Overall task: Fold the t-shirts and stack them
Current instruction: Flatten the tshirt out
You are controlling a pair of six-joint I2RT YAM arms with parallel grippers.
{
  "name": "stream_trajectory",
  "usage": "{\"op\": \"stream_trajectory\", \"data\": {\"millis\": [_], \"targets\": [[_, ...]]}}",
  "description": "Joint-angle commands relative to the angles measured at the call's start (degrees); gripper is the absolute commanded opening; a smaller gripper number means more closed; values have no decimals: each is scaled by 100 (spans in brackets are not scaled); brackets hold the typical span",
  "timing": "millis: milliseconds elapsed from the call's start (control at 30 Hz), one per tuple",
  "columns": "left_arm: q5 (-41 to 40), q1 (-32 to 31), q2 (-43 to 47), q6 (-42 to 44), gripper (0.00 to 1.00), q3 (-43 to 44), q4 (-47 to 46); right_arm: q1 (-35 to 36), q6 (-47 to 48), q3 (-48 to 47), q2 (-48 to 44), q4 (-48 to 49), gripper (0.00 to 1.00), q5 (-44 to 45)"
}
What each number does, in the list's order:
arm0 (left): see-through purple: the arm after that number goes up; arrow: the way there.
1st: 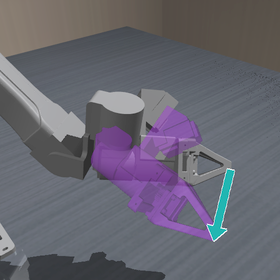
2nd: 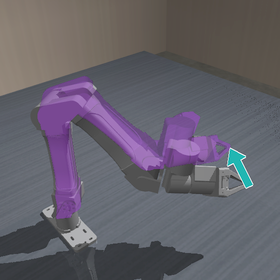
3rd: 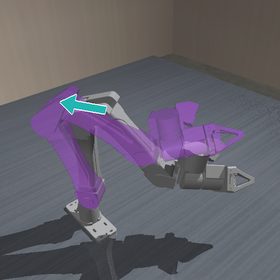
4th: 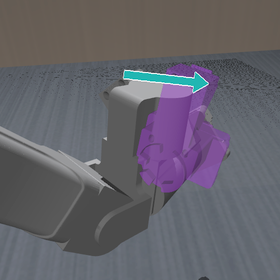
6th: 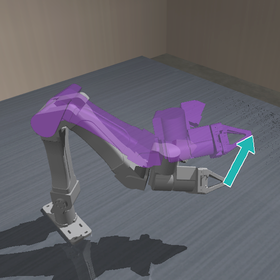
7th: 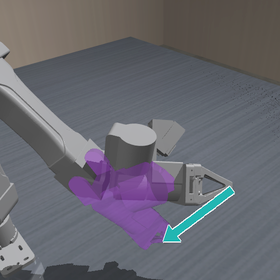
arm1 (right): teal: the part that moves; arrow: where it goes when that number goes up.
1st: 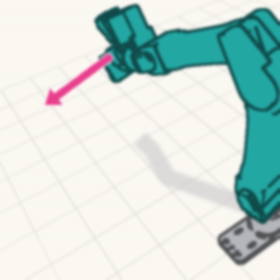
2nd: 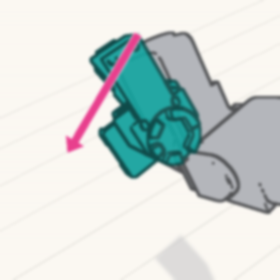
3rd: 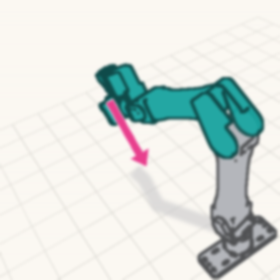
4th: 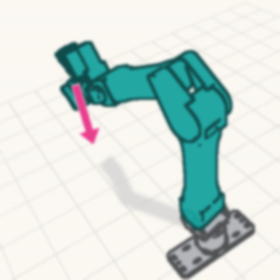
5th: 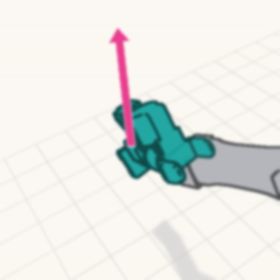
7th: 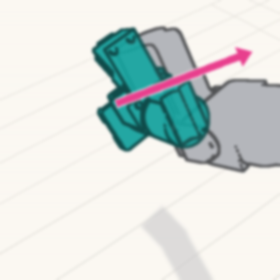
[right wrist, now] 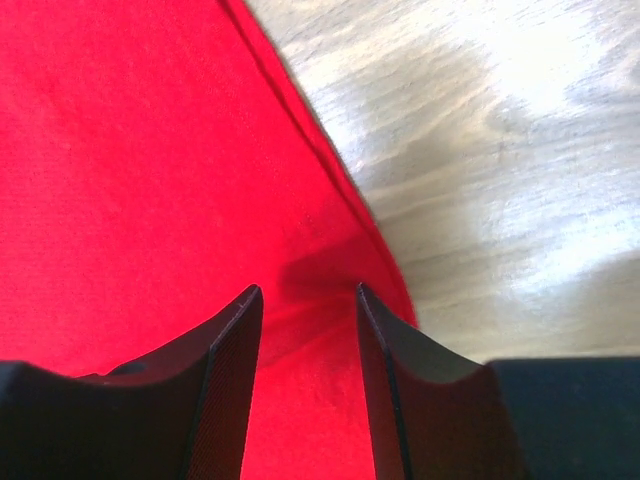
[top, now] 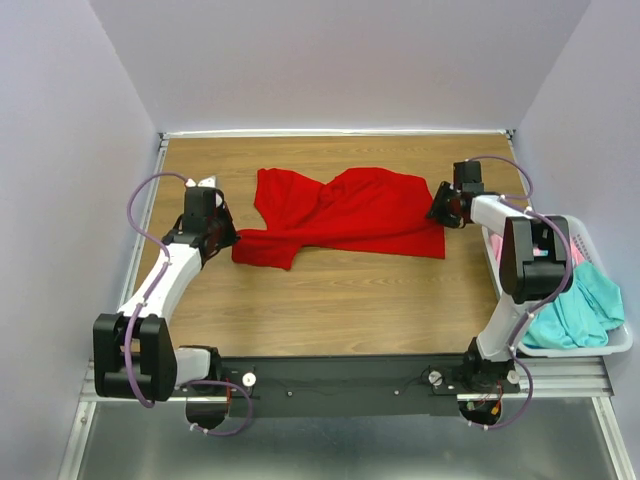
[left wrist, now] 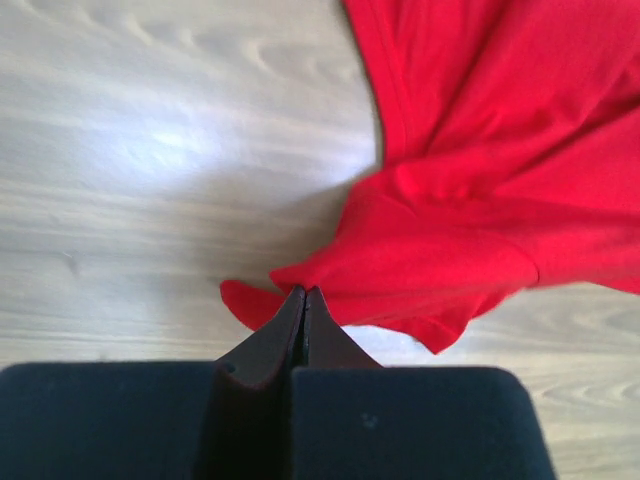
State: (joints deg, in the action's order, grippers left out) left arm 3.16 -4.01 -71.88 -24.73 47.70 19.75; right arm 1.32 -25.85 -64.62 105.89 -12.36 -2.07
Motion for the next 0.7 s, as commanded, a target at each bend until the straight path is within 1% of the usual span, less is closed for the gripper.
{"op": "stream_trajectory", "data": {"millis": [0,67,100,133,167,200,233,300,333,467,533,600,633,667], "targets": [[414,-47,77,-207,6,-594,135,35,282,-148,-190,-539,50,242],[422,-47,235,-260,15,-814,73,140,387,-25,-462,-609,51,242],[379,-38,357,-304,30,-876,64,227,431,63,-655,-636,51,33],[300,-38,428,-313,41,-877,64,280,431,64,-657,-636,51,-13],[212,-38,498,-339,51,-877,64,342,449,168,-840,-671,51,-109],[90,-38,595,-348,58,-868,64,412,458,221,-937,-680,52,-171],[-164,-47,744,-357,69,-824,108,543,449,274,-1034,-689,51,-241],[-524,-47,937,-348,69,-631,248,702,414,423,-1288,-698,52,-469],[-553,-47,982,-374,68,-570,301,929,405,459,-1342,-689,51,-496],[-466,-284,957,-410,47,-315,407,1528,309,512,-1413,-689,51,-830],[-351,-607,764,-523,42,-271,372,1878,256,459,-1317,-645,51,-988],[-351,-951,562,-585,40,-227,337,2047,221,433,-1220,-610,51,-928],[-351,-1100,343,-620,36,-192,319,2152,212,407,-1167,-584,51,-919],[-351,-1380,228,-638,35,-130,276,2179,194,398,-1054,-557,51,-901]]}}
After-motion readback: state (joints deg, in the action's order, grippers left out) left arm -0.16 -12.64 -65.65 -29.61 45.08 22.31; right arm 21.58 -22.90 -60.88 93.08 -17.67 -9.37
